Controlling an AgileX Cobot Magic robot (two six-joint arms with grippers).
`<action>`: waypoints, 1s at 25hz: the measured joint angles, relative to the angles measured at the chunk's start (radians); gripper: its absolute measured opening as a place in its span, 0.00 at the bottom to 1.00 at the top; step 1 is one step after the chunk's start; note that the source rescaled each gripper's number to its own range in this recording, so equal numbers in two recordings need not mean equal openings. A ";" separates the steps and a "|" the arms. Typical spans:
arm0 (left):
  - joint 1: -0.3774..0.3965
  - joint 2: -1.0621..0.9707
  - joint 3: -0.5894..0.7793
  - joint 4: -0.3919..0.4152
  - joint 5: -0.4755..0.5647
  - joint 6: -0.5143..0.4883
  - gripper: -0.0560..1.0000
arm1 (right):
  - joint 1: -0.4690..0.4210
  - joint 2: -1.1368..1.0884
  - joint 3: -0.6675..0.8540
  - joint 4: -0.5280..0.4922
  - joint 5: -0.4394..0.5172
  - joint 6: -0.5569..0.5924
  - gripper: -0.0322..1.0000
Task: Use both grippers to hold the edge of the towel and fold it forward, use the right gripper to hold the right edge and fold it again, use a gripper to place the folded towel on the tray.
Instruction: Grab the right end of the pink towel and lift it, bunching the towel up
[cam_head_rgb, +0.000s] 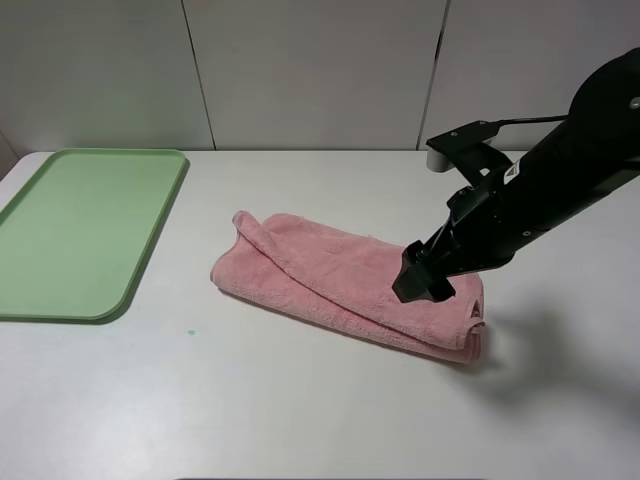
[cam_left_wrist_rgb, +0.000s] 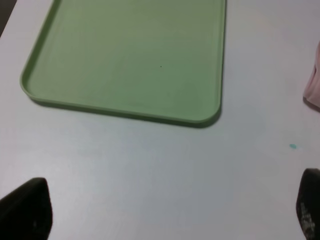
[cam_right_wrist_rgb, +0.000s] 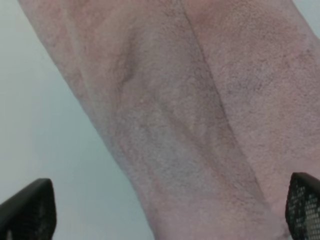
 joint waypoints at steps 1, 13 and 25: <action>0.000 0.000 0.000 0.000 0.000 0.000 0.98 | 0.000 0.000 0.000 0.017 0.000 0.000 1.00; 0.000 0.000 0.000 0.000 -0.001 0.000 0.98 | 0.000 0.000 0.000 0.084 -0.032 -0.002 1.00; 0.000 0.000 0.000 0.000 -0.001 0.000 0.98 | 0.076 0.045 0.000 -0.001 -0.061 0.000 1.00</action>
